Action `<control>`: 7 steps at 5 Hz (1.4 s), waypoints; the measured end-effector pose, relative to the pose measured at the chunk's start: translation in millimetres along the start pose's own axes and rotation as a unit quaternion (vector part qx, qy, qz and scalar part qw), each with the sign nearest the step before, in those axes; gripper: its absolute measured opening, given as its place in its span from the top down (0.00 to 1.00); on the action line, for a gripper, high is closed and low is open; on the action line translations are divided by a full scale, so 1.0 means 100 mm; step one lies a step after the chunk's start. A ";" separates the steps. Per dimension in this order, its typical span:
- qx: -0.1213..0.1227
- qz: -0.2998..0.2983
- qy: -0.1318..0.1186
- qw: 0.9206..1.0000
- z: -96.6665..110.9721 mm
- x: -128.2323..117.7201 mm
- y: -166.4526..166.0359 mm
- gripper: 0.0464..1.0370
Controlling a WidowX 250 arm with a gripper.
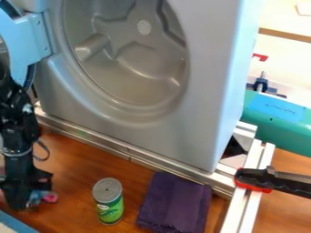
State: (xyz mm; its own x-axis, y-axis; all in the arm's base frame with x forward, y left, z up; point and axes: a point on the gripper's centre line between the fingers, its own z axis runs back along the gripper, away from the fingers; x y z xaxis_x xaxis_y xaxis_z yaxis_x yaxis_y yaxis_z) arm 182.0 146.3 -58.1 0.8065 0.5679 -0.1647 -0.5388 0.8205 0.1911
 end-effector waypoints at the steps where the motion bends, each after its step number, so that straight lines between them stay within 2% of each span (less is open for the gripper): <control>1: -0.018 0.039 -0.025 0.999 -0.17 0.07 -0.09 0.96; 2: -0.006 0.076 -0.029 0.997 -0.15 0.05 -0.14 0.94; 3: 0.001 0.061 -0.056 0.997 0.11 -0.17 -0.27 0.76; 4: -0.002 0.069 -0.121 0.990 0.56 -0.22 -0.27 0.48; 5: -0.010 0.076 -0.171 0.982 0.94 -0.26 -0.22 0.17; 6: -0.010 0.074 -0.173 0.982 1.06 -0.33 -0.18 0.02; 7: -0.048 0.022 -0.137 0.989 1.06 -0.48 -0.42 0.03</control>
State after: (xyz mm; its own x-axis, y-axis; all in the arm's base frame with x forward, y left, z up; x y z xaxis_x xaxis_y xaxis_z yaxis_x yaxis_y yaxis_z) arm 191.4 77.6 44.2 0.8103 0.5750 0.1125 -0.5849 0.8051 0.0979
